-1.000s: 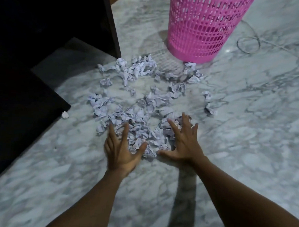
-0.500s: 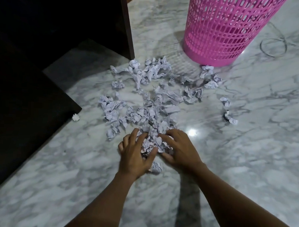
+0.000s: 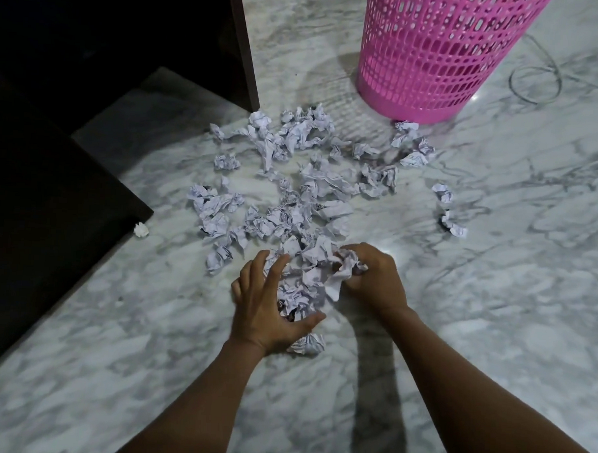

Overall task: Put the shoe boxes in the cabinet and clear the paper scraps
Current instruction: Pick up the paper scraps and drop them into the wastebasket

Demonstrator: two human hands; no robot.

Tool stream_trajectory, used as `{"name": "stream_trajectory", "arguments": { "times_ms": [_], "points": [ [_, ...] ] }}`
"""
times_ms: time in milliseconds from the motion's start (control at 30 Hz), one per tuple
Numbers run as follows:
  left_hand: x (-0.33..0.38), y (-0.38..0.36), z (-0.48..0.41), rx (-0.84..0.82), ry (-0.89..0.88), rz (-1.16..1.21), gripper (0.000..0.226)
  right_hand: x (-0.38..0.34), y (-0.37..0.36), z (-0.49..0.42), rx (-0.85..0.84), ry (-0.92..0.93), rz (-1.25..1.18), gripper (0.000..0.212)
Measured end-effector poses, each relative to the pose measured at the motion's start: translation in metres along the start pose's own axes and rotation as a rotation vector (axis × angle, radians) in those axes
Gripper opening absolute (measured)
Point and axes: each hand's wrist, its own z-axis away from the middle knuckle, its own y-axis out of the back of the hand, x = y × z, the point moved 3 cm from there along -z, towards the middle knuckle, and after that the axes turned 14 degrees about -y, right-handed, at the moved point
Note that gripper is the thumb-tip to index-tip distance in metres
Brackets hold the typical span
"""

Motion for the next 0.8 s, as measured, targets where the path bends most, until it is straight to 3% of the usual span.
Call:
{"name": "stream_trajectory", "arguments": {
  "times_ms": [133, 267, 333, 500, 567, 700, 800],
  "points": [
    [0.003, 0.001, 0.006, -0.047, -0.01, 0.002, 0.117, -0.003, 0.018, -0.01, 0.083, -0.011, 0.007, 0.038],
    [0.014, -0.001, 0.016, -0.148, -0.076, -0.105, 0.123, -0.024, 0.017, -0.018, -0.034, 0.107, 0.155, 0.043],
    [0.019, -0.004, 0.018, -0.134, -0.091, -0.154, 0.113, -0.032, 0.009, -0.022, -0.122, 0.105, 0.265, 0.049],
    [0.022, -0.01, 0.01, 0.017, -0.046, -0.16, 0.059, -0.034, -0.012, -0.025, -0.24, 0.098, 0.505, 0.059],
    [0.021, -0.014, 0.008, 0.065, -0.045, -0.148, 0.047, -0.032, -0.014, -0.026, -0.271, 0.102, 0.498, 0.055],
    [0.015, -0.018, -0.001, 0.15, -0.035, -0.139, 0.04, -0.029, -0.014, -0.028, -0.291, 0.101, 0.415, 0.027],
    [0.01, -0.018, -0.007, 0.211, -0.061, -0.118, 0.037, -0.021, -0.01, -0.023, -0.315, 0.005, 0.321, 0.017]
  ]
}}
